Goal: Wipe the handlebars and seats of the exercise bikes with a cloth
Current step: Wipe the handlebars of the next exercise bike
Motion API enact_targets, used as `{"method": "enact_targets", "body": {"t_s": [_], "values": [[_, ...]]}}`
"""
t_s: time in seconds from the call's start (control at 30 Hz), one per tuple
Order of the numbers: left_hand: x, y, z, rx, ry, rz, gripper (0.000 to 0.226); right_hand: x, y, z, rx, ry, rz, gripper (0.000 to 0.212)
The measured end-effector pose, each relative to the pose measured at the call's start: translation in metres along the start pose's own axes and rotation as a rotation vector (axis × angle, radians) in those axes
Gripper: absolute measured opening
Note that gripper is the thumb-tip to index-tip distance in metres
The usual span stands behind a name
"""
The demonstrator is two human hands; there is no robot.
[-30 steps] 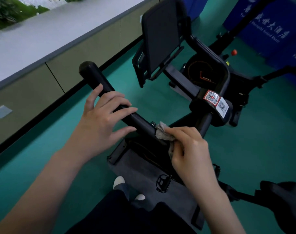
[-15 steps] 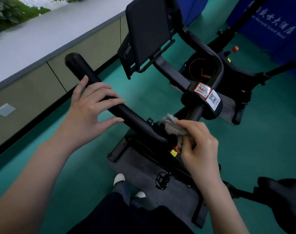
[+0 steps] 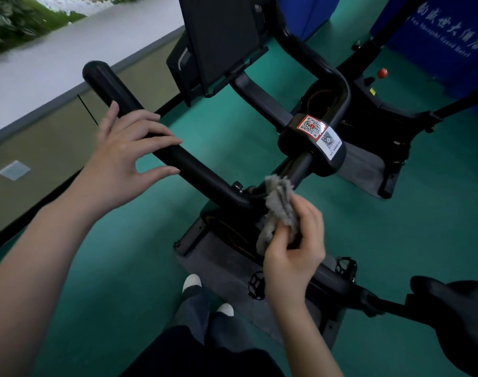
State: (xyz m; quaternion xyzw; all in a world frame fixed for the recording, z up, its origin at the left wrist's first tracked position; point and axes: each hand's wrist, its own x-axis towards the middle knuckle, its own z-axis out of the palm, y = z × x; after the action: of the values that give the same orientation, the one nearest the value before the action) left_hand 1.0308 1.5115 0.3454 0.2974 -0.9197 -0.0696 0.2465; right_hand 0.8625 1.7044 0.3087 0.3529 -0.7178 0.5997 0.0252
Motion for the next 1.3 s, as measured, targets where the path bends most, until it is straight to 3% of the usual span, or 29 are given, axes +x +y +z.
{"method": "enact_targets", "body": {"t_s": [0.1, 0.53, 1.0, 1.3], "values": [[0.001, 0.002, -0.001, 0.006, -0.003, -0.009, 0.048, 0.013, 0.009, 0.001, -0.030, 0.120, 0.066, 0.038], [-0.001, -0.005, 0.001, 0.026, 0.004, 0.053, 0.043, -0.037, -0.013, 0.045, -0.059, 0.241, 0.157, 0.038], [-0.003, -0.022, 0.000, -0.008, -0.036, 0.148, 0.041, -0.056, -0.056, 0.133, -0.092, 0.627, 0.261, 0.033], [-0.002, -0.034, -0.012, 0.018, -0.085, 0.226, 0.036, -0.061, -0.086, 0.187, -0.008, 0.575, 0.249, 0.034]]}}
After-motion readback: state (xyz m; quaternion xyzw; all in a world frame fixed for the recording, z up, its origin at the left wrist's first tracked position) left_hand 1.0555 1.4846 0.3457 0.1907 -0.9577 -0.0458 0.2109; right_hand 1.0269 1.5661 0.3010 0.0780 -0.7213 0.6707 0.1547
